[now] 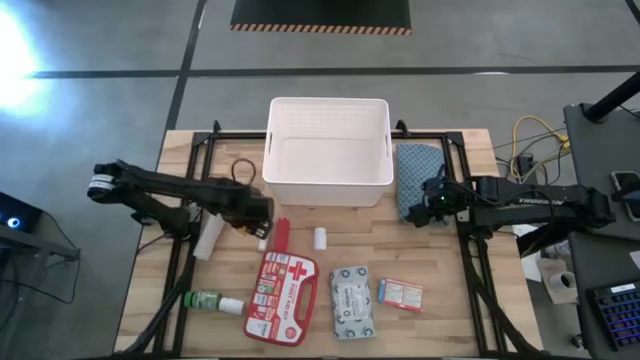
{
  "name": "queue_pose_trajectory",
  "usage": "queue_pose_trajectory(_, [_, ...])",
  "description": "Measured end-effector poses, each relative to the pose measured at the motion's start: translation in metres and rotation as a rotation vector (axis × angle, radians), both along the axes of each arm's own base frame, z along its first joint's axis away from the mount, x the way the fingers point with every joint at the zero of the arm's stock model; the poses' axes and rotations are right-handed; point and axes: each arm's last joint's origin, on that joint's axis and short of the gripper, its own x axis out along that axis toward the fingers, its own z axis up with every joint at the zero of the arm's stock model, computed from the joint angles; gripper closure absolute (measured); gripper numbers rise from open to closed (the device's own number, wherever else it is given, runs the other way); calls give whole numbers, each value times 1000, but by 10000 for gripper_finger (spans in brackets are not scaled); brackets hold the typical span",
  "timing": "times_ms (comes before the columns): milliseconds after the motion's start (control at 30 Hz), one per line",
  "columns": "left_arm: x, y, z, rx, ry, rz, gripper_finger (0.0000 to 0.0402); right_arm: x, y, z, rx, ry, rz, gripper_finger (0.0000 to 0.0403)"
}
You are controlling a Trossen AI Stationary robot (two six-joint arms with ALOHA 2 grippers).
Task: Pick & place medical supplies in basket/bin
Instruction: Put the orange pill bottle into the white bin
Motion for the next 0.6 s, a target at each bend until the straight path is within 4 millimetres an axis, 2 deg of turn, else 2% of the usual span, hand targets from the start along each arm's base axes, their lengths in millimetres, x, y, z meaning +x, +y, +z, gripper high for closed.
queue_pose_trajectory(67, [3,-6,40,4,-93,-25,241,0,0,0,-6,-1,9,74])
queue_pose_trajectory(200, [8,-9,127,139,-437,-79,242,2,0,2,-18,-27,31,74])
queue_pose_trajectory(267, [9,0,163,296,-574,-95,242,4,0,3,-28,-49,46,74])
queue_pose_trajectory(333, [16,17,187,453,-626,-121,242,5,-1,4,-39,-66,62,74])
queue_pose_trajectory(400, [26,39,200,562,-609,-154,242,6,-1,5,-49,-78,76,74])
queue_pose_trajectory(467, [39,64,202,634,-552,-180,242,7,-1,5,-56,-84,88,74])
queue_pose_trajectory(600, [68,112,187,561,-474,-287,242,7,0,5,-51,-84,115,74])
